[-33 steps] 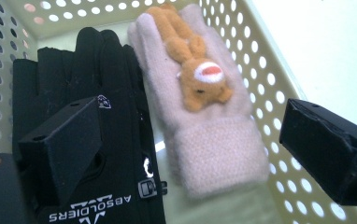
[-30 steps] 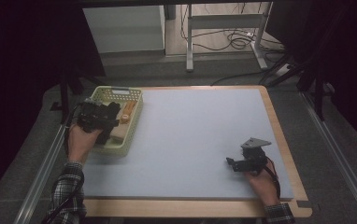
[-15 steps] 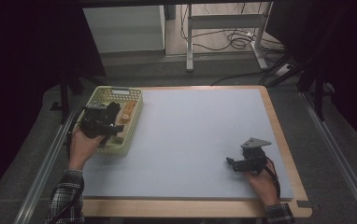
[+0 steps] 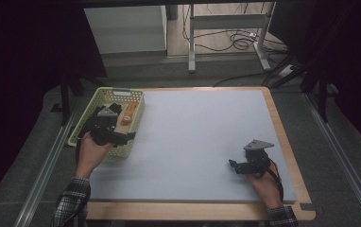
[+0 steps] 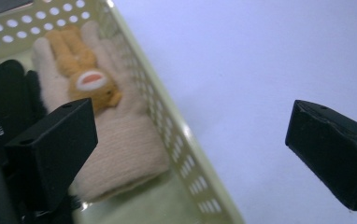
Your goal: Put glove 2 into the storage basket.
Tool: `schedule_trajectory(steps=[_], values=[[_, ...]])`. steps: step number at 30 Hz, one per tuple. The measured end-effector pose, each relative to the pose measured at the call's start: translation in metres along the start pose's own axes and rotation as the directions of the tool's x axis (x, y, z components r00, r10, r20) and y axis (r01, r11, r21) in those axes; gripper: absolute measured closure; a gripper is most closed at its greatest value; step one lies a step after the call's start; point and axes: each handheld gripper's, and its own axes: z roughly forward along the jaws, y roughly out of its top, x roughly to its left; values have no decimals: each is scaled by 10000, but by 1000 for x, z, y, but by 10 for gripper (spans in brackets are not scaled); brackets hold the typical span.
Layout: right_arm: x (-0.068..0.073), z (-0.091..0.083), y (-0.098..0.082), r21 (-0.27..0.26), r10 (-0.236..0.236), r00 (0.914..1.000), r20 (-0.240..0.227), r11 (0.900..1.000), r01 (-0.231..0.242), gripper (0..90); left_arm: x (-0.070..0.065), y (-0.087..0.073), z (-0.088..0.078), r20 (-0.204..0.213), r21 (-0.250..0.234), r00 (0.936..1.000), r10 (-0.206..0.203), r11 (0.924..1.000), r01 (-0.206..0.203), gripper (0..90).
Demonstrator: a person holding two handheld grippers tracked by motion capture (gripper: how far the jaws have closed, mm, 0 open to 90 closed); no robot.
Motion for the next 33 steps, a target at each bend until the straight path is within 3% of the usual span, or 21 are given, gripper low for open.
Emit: schedule_trajectory(steps=[16, 33], values=[[0, 0, 0, 5, 9, 10000, -4, 10000, -9, 146, -39, 2, 12, 622, -221, 9955, 709, 9973, -696, 27], [0, 0, 0, 3, 16, 10000, -1, 10000, -16, 146, -79, -6, 29, 1288, -384, 9818, 1399, 9900, -1360, 27]])
